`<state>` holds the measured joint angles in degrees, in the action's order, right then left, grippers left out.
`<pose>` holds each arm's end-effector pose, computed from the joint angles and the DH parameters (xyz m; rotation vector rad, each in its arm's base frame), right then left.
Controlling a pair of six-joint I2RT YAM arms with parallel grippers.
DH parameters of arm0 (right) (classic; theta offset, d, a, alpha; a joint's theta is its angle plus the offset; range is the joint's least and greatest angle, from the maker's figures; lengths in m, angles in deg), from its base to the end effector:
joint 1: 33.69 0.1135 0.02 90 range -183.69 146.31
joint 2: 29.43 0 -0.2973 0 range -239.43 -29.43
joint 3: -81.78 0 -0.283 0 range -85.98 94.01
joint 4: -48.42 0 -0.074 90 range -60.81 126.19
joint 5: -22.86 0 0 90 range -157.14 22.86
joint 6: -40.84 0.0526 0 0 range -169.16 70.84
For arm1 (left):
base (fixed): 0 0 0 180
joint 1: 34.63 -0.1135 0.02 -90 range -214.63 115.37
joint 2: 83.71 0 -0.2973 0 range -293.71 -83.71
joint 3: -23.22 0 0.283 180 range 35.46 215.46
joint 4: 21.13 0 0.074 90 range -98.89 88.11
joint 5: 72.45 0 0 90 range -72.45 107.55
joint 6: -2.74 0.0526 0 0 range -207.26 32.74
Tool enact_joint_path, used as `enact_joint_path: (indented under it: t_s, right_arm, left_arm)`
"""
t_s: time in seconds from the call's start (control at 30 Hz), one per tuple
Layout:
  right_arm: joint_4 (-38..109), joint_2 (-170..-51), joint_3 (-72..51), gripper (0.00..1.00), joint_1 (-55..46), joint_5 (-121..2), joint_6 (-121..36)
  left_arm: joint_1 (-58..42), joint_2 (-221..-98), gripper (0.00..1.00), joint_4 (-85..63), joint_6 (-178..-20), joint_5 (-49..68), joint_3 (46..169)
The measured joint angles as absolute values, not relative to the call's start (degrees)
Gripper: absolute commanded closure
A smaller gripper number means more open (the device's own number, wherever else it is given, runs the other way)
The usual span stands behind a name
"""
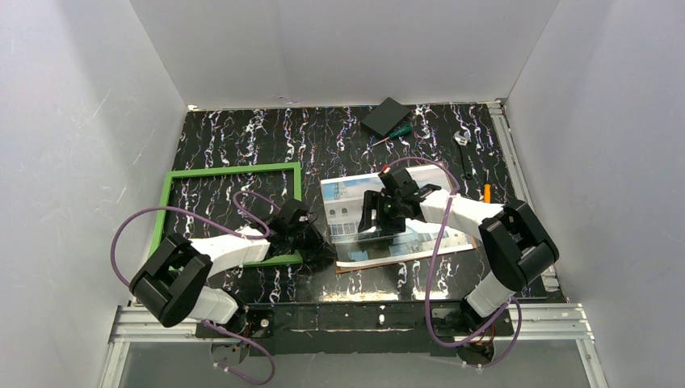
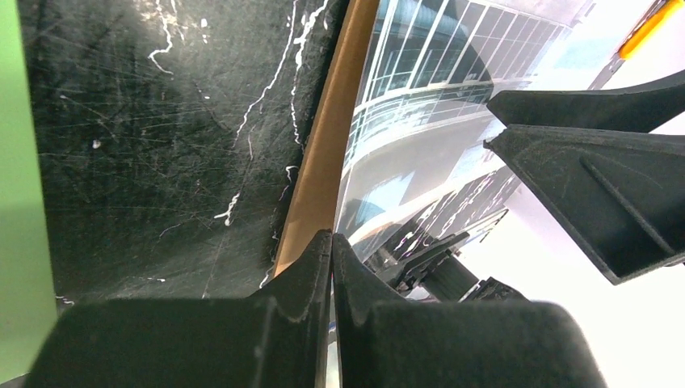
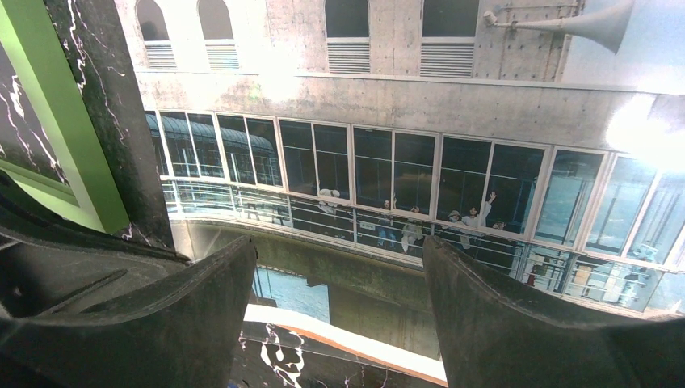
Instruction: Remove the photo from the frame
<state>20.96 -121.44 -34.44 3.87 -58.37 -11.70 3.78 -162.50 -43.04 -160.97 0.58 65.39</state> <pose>0.2732 0.2202 0.1727 -0.0658 2.6792 0.6666 0.2330 -0.2044 0.2048 -0.4148 2.1169 -1.5498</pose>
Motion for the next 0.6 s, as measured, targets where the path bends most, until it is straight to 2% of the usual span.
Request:
enact_joint_path:
  t_s: [0.1,0.3,0.43,0.6]
  right_arm:
    - [20.5,-121.7,-34.0,0.16,4.0,-58.5,-11.9]
    - [19.9,-122.1,-33.5,0.16,4.3,-58.8,-11.9]
    - [19.6,-122.4,-33.1,0.16,4.3,-58.8,-11.9]
    - [19.8,-122.8,-32.8,0.16,4.3,-58.4,-11.9]
  left_arm:
    - [3.8,-162.8,0.8,-43.5,-160.8,0.4,65.6]
    - [3.8,-163.8,0.79,-45.2,-160.9,0.0,65.6]
    - [3.8,-165.7,0.82,-47.3,-161.7,-0.4,65.6]
    - [3.8,-167.2,0.96,-49.2,-162.4,-1.0,65.6]
